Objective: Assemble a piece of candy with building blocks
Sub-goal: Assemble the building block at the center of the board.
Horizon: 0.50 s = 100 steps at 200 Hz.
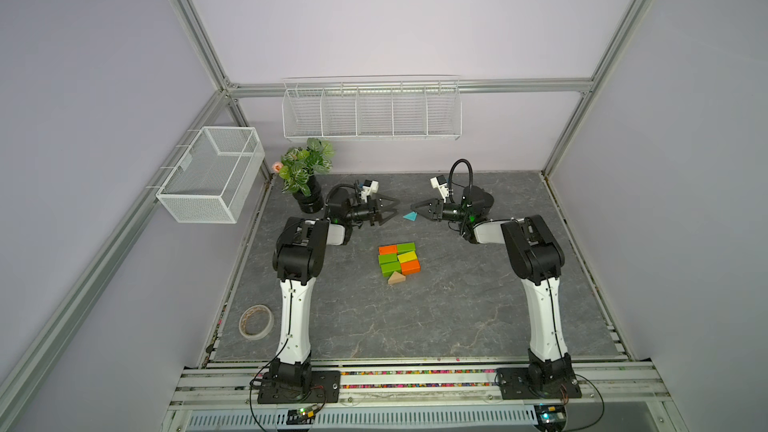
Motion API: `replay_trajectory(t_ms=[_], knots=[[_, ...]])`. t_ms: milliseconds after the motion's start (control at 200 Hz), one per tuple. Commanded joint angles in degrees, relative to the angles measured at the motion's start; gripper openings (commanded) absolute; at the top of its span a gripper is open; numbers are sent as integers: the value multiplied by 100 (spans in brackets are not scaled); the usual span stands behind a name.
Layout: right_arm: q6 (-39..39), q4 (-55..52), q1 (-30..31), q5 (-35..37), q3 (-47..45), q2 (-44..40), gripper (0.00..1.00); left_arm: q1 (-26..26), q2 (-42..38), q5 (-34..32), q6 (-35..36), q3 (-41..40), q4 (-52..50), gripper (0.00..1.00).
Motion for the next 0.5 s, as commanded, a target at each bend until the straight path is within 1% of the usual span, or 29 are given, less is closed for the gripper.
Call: replay_trajectory(t_ms=[0, 25, 50, 75, 110, 175, 260, 330, 415, 495], knots=[[-160, -31, 6, -115, -110, -112, 7, 148, -740, -500, 2124, 150, -2840, 100], [-181, -86, 5, -95, -112, -108, 7, 148, -853, -683, 2787, 288, -3752, 100], [-210, -187, 1, -73, -107, -110, 7, 140, -956, -858, 3297, 413, -4442, 100], [-245, -308, 13, -55, -95, -103, 7, 139, -1040, -1037, 3649, 491, -4882, 100], [-274, -384, 38, -12, -92, -86, 7, 148, -1158, -1208, 3885, 509, -5153, 100], [-381, -648, 139, 50, -71, -68, 7, 148, -1347, -1406, 3958, 415, -5188, 100], [-877, -1424, 312, 218, 23, -109, 7, 148, -1491, -1590, 3945, 295, -5119, 100], [-1372, -2142, 502, 436, 113, -204, 7, 148, -1473, -1569, 3939, 268, -5118, 100], [-2066, -3365, 725, 753, 333, -279, 8, 148, -1462, -1536, 3853, 213, -4990, 100], [-2392, -3885, 827, 970, 473, -244, 8, 148, -1449, -1477, 3738, 160, -4794, 100]])
